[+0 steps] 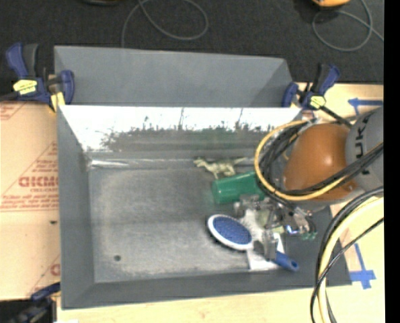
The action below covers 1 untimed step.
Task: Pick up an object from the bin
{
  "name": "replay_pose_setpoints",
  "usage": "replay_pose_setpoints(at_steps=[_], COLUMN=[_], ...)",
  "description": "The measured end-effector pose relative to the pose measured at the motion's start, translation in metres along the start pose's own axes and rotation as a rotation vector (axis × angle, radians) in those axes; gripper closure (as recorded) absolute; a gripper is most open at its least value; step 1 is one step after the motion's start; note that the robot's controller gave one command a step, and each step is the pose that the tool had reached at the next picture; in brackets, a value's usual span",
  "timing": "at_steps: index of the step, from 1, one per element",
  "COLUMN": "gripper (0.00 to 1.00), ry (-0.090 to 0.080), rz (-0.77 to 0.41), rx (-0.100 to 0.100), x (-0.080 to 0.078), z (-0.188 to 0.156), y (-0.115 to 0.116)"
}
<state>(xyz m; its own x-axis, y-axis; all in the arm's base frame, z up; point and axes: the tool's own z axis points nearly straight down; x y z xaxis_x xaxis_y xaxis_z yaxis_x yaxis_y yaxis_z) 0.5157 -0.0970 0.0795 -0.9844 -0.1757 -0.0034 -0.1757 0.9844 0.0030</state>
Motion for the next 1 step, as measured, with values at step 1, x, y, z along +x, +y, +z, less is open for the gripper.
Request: replay_pose_setpoints(at_steps=[1], gripper=[1.00], ry=[-0.008], rz=[0.385], rx=[0.004], x=[0.0276], z=[0.0070], y=[0.0727])
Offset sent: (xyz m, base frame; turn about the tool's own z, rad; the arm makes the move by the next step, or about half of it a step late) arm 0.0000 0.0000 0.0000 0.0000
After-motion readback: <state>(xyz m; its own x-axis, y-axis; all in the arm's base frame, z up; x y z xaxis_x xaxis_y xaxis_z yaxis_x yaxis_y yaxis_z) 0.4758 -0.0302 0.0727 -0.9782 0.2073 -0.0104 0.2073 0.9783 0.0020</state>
